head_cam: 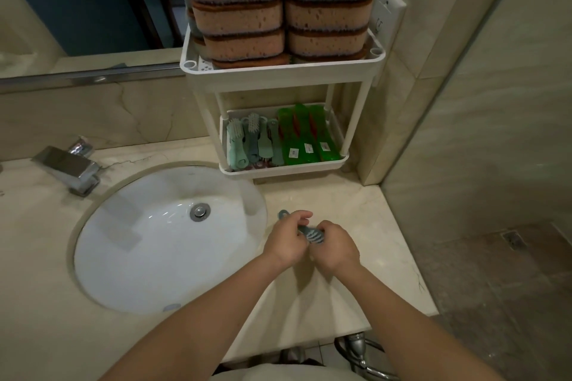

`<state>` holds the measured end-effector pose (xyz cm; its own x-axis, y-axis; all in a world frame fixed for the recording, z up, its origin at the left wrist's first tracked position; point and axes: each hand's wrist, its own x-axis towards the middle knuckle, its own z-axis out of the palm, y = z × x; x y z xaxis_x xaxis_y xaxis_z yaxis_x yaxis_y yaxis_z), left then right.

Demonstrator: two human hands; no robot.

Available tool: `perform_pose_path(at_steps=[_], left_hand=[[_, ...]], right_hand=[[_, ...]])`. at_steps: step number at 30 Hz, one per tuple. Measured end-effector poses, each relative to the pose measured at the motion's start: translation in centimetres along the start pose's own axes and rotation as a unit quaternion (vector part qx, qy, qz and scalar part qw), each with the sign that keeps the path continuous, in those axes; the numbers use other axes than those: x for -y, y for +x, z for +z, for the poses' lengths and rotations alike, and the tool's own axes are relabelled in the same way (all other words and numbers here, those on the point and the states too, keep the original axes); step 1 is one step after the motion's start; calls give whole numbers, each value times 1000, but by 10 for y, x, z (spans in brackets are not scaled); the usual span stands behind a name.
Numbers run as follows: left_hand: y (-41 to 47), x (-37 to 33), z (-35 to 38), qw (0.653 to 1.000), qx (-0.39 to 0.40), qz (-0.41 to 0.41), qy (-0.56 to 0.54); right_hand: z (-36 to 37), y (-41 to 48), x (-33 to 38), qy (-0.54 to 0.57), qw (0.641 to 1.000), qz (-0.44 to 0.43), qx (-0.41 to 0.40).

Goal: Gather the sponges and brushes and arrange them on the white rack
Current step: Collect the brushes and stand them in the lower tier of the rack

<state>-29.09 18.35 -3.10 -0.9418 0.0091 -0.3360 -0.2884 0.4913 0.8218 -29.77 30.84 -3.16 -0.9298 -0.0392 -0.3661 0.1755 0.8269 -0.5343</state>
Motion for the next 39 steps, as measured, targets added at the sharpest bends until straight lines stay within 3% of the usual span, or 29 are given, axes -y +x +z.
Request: perform_pose_path(at_steps=[7,12,15,26,39], left_hand=[[-19,14,-61,976,-146,18,162],[-41,53,-121,974,-203,-76,64],[-59,78,-157,968,-232,-90,-13],[-113,169,-298,920,-317,-137,-184],[-153,287,-422,876,-400,-210,-170]], right_hand=[[13,8,67,149,986,-61,32],[43,3,143,286,953,-67,77],[66,-3,192,319,938,-78,108],[169,-29,350,346,914,-87,192],[303,-46,486,294,900,-128,294]])
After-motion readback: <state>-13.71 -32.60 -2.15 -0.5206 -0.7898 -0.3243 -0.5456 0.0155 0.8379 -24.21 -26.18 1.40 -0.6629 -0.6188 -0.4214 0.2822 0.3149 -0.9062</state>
